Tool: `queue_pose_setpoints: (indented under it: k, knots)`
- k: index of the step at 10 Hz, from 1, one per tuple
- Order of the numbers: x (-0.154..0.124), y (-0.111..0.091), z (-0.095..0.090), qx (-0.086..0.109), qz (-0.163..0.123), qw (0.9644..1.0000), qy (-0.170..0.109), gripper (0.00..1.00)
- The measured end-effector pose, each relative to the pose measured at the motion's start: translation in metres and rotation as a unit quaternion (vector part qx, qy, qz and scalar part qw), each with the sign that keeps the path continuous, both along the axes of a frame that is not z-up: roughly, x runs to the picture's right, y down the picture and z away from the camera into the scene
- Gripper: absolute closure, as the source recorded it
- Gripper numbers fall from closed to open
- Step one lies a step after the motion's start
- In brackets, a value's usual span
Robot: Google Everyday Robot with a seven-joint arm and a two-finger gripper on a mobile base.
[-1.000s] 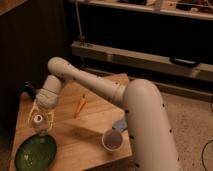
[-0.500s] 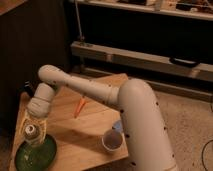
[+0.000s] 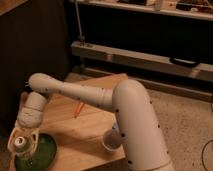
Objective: Place the bottle in the ceramic bowl
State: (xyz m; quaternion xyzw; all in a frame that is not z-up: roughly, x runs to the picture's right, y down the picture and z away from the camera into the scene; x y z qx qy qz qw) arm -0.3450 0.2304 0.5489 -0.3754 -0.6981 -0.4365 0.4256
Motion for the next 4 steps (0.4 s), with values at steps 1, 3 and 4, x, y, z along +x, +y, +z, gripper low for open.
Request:
queue_pose_setpoints:
  k: [1,3,4]
  knots:
    - [-0.0052,0.0090,-0.0083,-0.001,0.002,1.0000,-0.003,0.20]
    - [-0.0081,0.0159,-0.0174,0.002,0.018,0.9998,-0.002,0.20]
    - [-0.0056,0.0143,-0.0179,0.005,0.029,0.9996,0.001,0.20]
